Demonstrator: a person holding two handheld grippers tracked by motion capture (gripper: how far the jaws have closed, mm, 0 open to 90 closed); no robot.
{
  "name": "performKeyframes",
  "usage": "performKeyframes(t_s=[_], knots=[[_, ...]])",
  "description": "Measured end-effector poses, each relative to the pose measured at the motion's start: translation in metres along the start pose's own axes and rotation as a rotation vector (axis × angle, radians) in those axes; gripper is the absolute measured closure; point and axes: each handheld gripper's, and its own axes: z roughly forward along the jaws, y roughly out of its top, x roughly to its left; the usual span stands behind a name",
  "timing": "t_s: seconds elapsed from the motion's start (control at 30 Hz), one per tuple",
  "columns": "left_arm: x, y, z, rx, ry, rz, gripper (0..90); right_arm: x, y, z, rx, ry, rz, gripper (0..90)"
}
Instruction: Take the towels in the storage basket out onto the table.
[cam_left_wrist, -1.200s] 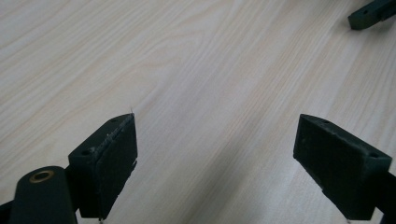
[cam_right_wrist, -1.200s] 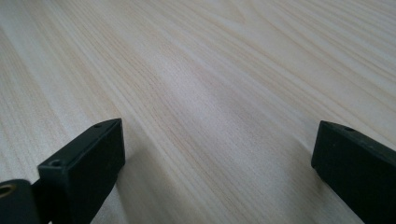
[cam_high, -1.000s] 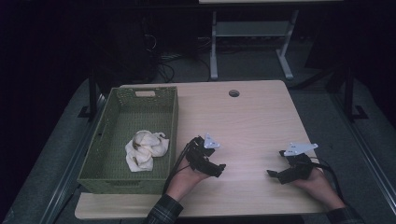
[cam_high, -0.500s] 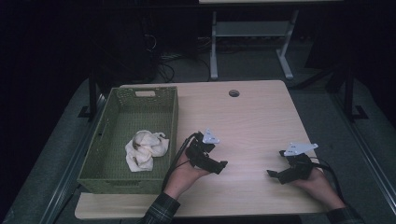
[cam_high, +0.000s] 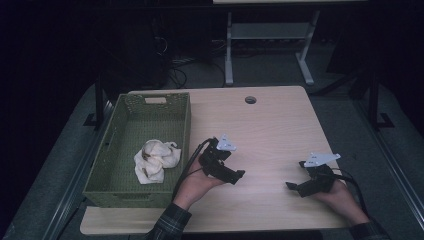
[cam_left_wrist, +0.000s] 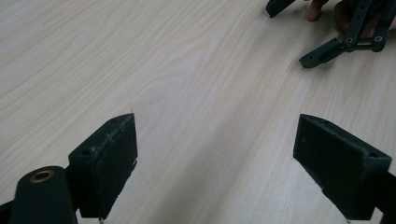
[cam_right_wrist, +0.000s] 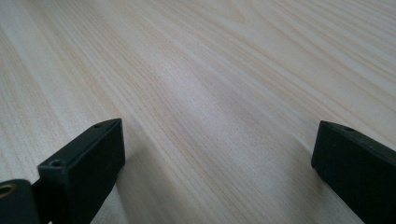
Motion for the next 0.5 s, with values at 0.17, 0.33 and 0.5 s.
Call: performKeyframes(t_s=[0.17, 0.33, 0.5], knots=[[0.005, 0.005, -0.007, -0.01, 0.002, -0.006, 13.1, 0.0, 0.0, 0.0, 0.0, 0.0, 0.0, 2.4], [0.009, 0.007, -0.012, -0.013, 0.004, -0.012, 13.0, 0.0, 0.0, 0.0, 0.0, 0.0, 0.0, 2.4], [0.014, 0.01, -0.019, -0.002, -0.008, -0.003, 13.1, 0.0, 0.0, 0.0, 0.0, 0.0, 0.0, 2.4]])
